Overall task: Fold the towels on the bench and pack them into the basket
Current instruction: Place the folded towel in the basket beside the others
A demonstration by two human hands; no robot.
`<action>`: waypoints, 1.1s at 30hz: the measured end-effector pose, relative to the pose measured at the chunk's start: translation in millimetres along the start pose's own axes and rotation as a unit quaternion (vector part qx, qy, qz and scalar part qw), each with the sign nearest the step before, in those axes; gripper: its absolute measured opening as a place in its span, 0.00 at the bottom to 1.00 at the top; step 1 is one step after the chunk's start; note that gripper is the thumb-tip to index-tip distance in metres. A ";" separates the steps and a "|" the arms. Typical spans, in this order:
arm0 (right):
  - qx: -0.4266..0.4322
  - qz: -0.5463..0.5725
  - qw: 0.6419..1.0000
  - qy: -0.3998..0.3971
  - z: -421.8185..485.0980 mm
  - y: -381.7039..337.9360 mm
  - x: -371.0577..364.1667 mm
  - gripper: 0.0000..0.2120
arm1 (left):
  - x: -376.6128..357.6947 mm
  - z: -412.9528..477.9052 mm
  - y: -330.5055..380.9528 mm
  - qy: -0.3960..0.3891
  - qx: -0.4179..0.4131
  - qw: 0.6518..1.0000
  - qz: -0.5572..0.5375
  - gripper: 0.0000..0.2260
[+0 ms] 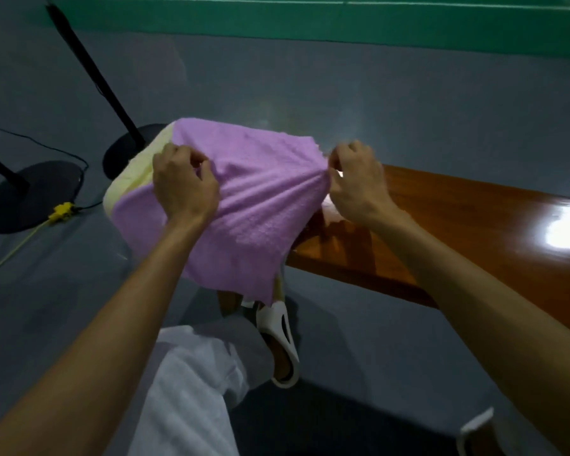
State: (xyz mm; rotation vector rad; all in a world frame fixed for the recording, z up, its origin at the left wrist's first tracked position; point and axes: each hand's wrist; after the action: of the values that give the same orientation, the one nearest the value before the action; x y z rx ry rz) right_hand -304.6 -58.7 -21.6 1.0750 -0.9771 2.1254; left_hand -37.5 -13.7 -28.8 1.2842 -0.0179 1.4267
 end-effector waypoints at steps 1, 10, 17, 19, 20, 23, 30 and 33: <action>-0.016 -0.013 1.000 0.001 -11.6 14.7 11.6 0.03 | -3.6 -8.8 12.6 -0.023 -0.019 1.000 -0.005 0.05; -0.160 -0.100 0.982 -0.021 -136.4 154.1 121.4 0.04 | -55.0 -120.0 126.7 -0.201 -0.193 0.960 0.025 0.03; -0.215 -0.137 0.967 -0.015 -191.7 210.3 163.5 0.03 | -86.3 -174.1 177.7 -0.273 -0.187 0.943 0.037 0.07; -0.215 -0.141 0.966 -0.011 -198.4 218.0 168.7 0.02 | -89.4 -183.7 186.7 -0.284 -0.177 0.942 0.026 0.07; -0.216 -0.141 0.966 -0.008 -200.9 221.2 170.3 0.01 | -88.8 -187.9 191.3 -0.287 -0.175 0.941 0.026 0.06; -0.216 -0.136 0.967 -0.001 -205.0 227.6 172.1 0.01 | -86.4 -196.6 198.9 -0.292 -0.176 0.940 0.025 0.05; -0.220 -0.106 0.970 0.010 -205.1 226.9 172.9 0.02 | -77.4 -187.1 190.5 -0.325 -0.139 0.935 0.001 0.08; -0.251 -0.082 0.964 0.030 -207.7 221.6 172.2 0.05 | -75.3 -176.6 181.0 -0.277 -0.089 0.957 0.003 0.06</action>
State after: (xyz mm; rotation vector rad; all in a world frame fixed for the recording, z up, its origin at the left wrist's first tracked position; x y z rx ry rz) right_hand -647.2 5.8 -41.2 0.7976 -1.2604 1.6378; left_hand -301.2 -14.8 -38.1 1.4919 -0.5155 1.0038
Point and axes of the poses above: each hand's wrist, its own z-axis towards the middle knuckle, its own x-axis out of the back of the hand, y = z × x, and after that the axes turned 15 degrees about x, right-handed
